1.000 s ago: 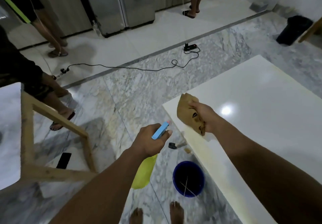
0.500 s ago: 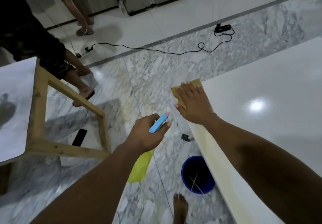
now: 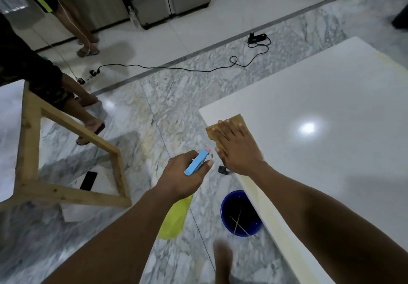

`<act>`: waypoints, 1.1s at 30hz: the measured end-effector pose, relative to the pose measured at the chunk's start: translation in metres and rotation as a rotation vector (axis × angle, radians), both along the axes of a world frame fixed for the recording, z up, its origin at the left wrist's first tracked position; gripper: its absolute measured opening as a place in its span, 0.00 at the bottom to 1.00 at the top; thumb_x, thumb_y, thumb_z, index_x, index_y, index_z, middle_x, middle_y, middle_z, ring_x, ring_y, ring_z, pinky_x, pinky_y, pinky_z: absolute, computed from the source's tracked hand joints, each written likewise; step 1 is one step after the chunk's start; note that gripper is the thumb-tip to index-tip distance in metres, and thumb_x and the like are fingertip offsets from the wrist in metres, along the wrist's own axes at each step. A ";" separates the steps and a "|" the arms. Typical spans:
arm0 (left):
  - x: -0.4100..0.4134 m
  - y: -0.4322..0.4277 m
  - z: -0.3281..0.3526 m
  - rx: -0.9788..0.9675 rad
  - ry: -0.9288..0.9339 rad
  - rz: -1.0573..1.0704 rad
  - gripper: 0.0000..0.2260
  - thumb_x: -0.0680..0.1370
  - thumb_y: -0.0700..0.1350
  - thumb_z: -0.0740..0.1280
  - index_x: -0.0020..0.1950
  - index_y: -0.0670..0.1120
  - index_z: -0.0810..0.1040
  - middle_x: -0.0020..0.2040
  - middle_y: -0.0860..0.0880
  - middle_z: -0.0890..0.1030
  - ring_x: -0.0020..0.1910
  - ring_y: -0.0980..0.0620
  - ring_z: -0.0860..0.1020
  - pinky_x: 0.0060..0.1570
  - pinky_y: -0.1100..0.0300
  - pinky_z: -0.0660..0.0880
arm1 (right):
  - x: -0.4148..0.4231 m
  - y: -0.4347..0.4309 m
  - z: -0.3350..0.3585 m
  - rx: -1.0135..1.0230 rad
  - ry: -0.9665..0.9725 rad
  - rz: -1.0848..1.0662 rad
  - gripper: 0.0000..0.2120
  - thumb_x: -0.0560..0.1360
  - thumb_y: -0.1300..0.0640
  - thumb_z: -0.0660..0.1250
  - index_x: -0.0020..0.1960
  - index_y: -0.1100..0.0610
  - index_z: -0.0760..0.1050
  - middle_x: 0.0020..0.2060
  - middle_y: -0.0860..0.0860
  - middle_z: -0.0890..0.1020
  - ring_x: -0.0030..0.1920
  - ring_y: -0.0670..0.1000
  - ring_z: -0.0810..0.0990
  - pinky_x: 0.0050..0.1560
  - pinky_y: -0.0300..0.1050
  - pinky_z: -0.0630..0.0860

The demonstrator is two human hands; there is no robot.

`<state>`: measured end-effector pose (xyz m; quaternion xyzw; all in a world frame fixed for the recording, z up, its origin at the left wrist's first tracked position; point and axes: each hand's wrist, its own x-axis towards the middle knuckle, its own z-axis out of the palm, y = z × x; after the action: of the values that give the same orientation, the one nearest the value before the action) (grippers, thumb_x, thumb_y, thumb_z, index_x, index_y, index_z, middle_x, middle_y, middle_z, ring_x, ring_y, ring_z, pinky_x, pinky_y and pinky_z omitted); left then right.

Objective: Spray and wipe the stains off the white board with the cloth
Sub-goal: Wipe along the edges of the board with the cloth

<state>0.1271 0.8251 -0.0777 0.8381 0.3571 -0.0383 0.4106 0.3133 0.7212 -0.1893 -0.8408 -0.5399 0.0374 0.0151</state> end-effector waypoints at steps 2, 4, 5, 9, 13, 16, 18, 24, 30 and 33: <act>-0.013 -0.015 0.002 -0.001 -0.005 -0.018 0.14 0.81 0.60 0.69 0.50 0.50 0.82 0.40 0.45 0.84 0.38 0.42 0.85 0.46 0.40 0.84 | -0.017 -0.026 0.000 -0.006 -0.008 -0.012 0.28 0.81 0.43 0.47 0.80 0.50 0.54 0.80 0.53 0.56 0.80 0.55 0.50 0.76 0.60 0.52; -0.028 -0.031 0.003 -0.007 -0.005 -0.029 0.13 0.81 0.60 0.70 0.50 0.51 0.82 0.41 0.45 0.84 0.38 0.42 0.85 0.47 0.42 0.84 | -0.034 -0.054 0.000 -0.005 -0.012 -0.021 0.29 0.81 0.43 0.48 0.80 0.50 0.54 0.80 0.52 0.55 0.80 0.55 0.49 0.76 0.59 0.52; -0.037 -0.040 0.003 -0.005 -0.002 -0.031 0.14 0.81 0.60 0.70 0.51 0.50 0.82 0.41 0.43 0.84 0.37 0.42 0.85 0.46 0.43 0.84 | -0.043 -0.069 0.000 -0.001 -0.013 -0.025 0.29 0.81 0.43 0.48 0.80 0.50 0.53 0.80 0.52 0.55 0.80 0.54 0.49 0.76 0.59 0.52; -0.073 -0.087 0.008 -0.009 0.014 -0.055 0.18 0.82 0.58 0.69 0.55 0.43 0.81 0.43 0.40 0.84 0.32 0.45 0.85 0.32 0.61 0.80 | -0.082 -0.141 0.002 0.004 -0.018 -0.056 0.29 0.81 0.42 0.48 0.80 0.50 0.53 0.80 0.51 0.54 0.80 0.53 0.48 0.77 0.58 0.52; -0.115 -0.143 0.010 -0.006 0.006 -0.126 0.17 0.82 0.58 0.69 0.58 0.45 0.82 0.41 0.43 0.84 0.32 0.45 0.85 0.42 0.48 0.85 | -0.126 -0.220 0.003 -0.014 -0.025 -0.102 0.30 0.81 0.42 0.50 0.80 0.49 0.53 0.80 0.51 0.54 0.80 0.53 0.48 0.77 0.58 0.52; -0.145 -0.192 0.008 -0.091 -0.006 -0.128 0.15 0.81 0.57 0.71 0.55 0.45 0.83 0.36 0.47 0.81 0.33 0.40 0.85 0.41 0.43 0.85 | -0.158 -0.278 0.006 -0.033 -0.035 -0.110 0.30 0.80 0.43 0.51 0.80 0.50 0.54 0.80 0.51 0.56 0.80 0.54 0.49 0.77 0.58 0.52; -0.158 -0.223 0.007 -0.129 0.005 -0.157 0.13 0.82 0.56 0.70 0.56 0.47 0.83 0.36 0.49 0.80 0.33 0.40 0.85 0.38 0.47 0.85 | -0.177 -0.315 0.006 -0.047 -0.029 -0.138 0.30 0.80 0.43 0.51 0.80 0.50 0.54 0.80 0.51 0.55 0.80 0.54 0.49 0.77 0.57 0.52; -0.173 -0.301 0.004 -0.148 0.012 -0.285 0.14 0.82 0.55 0.70 0.57 0.45 0.82 0.40 0.46 0.83 0.33 0.41 0.85 0.39 0.44 0.85 | -0.225 -0.403 0.006 -0.031 -0.016 -0.211 0.29 0.81 0.44 0.52 0.80 0.51 0.56 0.80 0.52 0.56 0.80 0.54 0.49 0.77 0.58 0.52; -0.189 -0.381 0.007 -0.088 0.000 -0.342 0.15 0.82 0.56 0.69 0.57 0.45 0.83 0.42 0.44 0.85 0.32 0.44 0.85 0.39 0.48 0.85 | -0.266 -0.483 0.007 -0.022 -0.009 -0.278 0.28 0.80 0.45 0.52 0.79 0.51 0.57 0.80 0.52 0.58 0.80 0.54 0.50 0.77 0.58 0.53; -0.201 -0.414 0.007 -0.073 -0.006 -0.325 0.15 0.83 0.55 0.69 0.58 0.44 0.82 0.44 0.42 0.86 0.32 0.44 0.85 0.36 0.53 0.84 | -0.285 -0.513 0.007 -0.027 -0.003 -0.306 0.29 0.80 0.45 0.51 0.79 0.51 0.57 0.79 0.52 0.58 0.80 0.55 0.50 0.77 0.58 0.52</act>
<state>-0.0742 0.4106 -0.0702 0.8695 0.2137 -0.1146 0.4304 0.0283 0.2082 -0.1827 -0.9135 -0.4048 0.0407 0.0083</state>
